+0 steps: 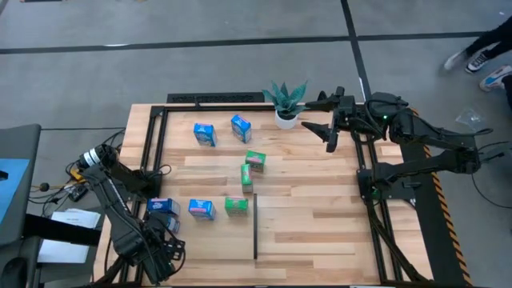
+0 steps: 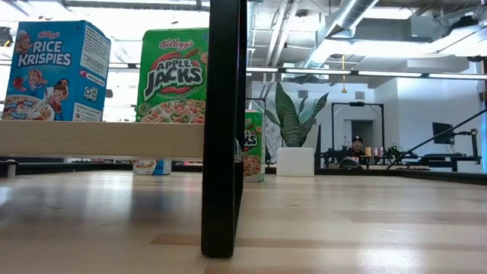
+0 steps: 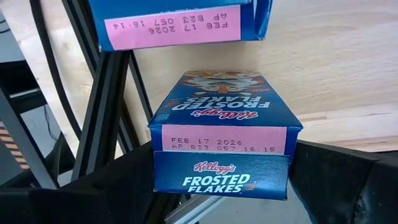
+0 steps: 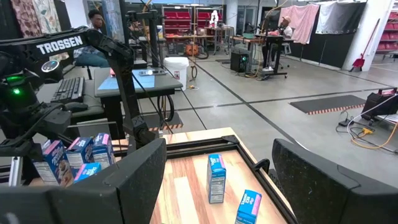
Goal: Stack cereal on shelf
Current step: Put the blue cereal box on the shelf aligned with the other blue cereal boxes, then put the left light blue cereal box on the shelf aligned with the other light blue cereal box
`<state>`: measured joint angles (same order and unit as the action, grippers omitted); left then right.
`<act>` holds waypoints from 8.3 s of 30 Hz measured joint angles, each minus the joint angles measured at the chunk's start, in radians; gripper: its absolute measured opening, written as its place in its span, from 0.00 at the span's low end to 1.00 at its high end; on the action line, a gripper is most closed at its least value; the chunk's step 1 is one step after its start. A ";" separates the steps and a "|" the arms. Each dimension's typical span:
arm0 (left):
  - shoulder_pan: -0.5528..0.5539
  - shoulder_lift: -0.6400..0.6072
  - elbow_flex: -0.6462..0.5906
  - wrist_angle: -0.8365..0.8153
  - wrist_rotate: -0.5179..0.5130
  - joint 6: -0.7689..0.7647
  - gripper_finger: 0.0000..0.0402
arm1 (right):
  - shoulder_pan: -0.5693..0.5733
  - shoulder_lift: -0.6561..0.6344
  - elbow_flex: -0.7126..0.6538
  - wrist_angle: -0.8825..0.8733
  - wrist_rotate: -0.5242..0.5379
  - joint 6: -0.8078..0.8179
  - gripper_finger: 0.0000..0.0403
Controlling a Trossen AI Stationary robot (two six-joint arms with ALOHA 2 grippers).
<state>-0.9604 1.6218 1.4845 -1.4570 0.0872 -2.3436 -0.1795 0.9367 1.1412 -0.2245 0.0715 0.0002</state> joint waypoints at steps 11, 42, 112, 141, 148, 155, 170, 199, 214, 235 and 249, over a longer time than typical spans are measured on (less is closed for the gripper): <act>0.007 -0.003 -0.044 0.076 0.010 0.006 0.79 | 0.000 0.000 0.000 0.000 0.000 0.000 0.79; 0.008 -0.007 -0.026 0.061 -0.017 0.071 0.91 | 0.000 0.000 0.000 0.000 0.000 0.000 0.79; 1.486 -0.103 -0.072 0.285 -0.451 1.842 0.91 | -0.050 0.032 0.000 0.041 0.008 0.007 0.79; 1.528 -0.095 -0.148 0.407 -0.423 1.759 0.91 | -0.059 0.109 0.000 0.050 0.006 -0.010 0.79; 1.531 -0.054 -0.148 0.406 -0.415 1.758 0.91 | -0.059 0.109 0.000 0.051 0.005 -0.011 0.79; 1.532 -0.030 -0.148 0.399 -0.432 1.755 0.91 | -0.065 0.109 0.000 0.054 0.003 -0.011 0.79; 1.531 0.001 -0.147 0.385 -0.434 1.725 0.91 | -0.085 0.109 0.000 0.054 0.003 -0.032 0.79; 1.537 0.001 -0.147 0.348 -0.440 1.641 0.91 | -0.085 0.109 0.000 0.053 0.004 -0.061 0.79; 1.531 0.069 -0.145 0.343 -0.436 1.641 0.91 | -0.092 0.110 0.000 0.048 0.005 -0.064 0.79; 1.520 0.077 -0.139 0.317 -0.459 1.677 0.85 | -0.124 0.110 0.000 0.039 0.005 -0.062 0.79; 1.526 0.077 -0.138 0.270 -0.463 1.679 0.85 | -0.124 0.110 0.000 0.039 0.005 -0.064 0.79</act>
<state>0.5655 1.6985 1.3464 -1.1873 -0.3762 -0.6648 -0.3038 1.0466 1.1416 -0.1860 0.0765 -0.0635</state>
